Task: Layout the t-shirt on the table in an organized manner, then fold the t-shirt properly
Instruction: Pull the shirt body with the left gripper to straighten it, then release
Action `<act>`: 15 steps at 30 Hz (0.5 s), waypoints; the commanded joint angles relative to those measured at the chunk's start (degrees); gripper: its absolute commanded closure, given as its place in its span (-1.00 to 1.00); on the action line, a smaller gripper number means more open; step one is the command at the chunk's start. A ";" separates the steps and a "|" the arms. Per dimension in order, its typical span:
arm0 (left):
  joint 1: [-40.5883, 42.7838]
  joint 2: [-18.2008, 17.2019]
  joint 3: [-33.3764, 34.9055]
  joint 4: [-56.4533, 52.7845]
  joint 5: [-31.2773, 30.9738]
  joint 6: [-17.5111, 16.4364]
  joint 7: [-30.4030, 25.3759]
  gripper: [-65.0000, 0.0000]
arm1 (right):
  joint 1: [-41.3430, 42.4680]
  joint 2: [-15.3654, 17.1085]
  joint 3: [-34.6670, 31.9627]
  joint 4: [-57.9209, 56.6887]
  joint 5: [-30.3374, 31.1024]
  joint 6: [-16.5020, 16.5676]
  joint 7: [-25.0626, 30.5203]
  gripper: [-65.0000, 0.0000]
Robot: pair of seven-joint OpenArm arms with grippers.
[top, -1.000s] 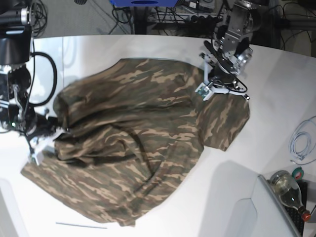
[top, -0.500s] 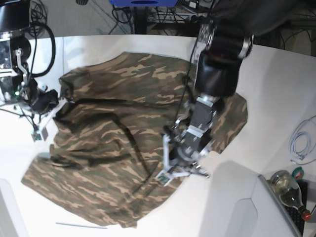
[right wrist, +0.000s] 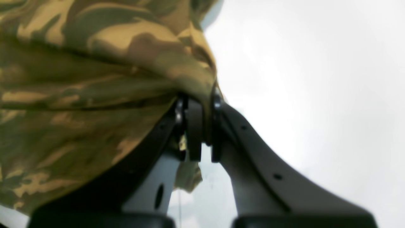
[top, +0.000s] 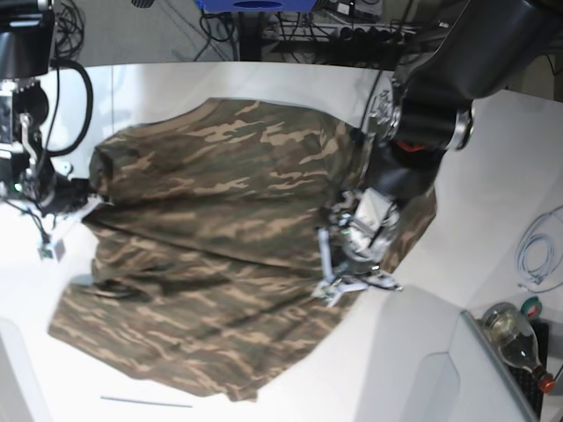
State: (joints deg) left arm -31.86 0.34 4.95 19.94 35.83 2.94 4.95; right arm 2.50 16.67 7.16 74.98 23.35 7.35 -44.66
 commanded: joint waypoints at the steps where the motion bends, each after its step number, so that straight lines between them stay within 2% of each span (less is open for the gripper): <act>1: 2.71 -1.88 -0.25 3.40 -0.10 -0.61 6.43 1.00 | 3.52 0.96 0.09 -1.35 -0.10 -0.10 2.42 1.00; 4: 11.59 -5.31 -0.77 17.37 -0.54 -0.70 11.53 1.00 | 9.67 1.22 -4.30 -8.56 -0.10 -0.01 5.68 1.00; 9: 27.42 -6.36 -0.86 40.23 -0.54 -0.70 17.77 1.00 | 20.31 1.31 -12.92 -20.34 -0.10 -0.01 10.95 1.00; 12: 34.36 -5.83 -0.77 50.87 -0.63 -0.70 21.03 1.00 | 25.41 0.96 -19.77 -25.44 -0.10 -0.01 15.43 1.00; 15: 37.44 -3.02 -1.13 57.55 -0.63 -0.70 23.14 1.00 | 29.81 -0.01 -25.84 -29.57 -0.01 -0.01 19.57 1.00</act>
State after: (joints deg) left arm 6.87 -2.81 3.79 76.01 34.50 1.50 29.45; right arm 30.17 16.32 -19.09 44.47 23.16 7.51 -26.68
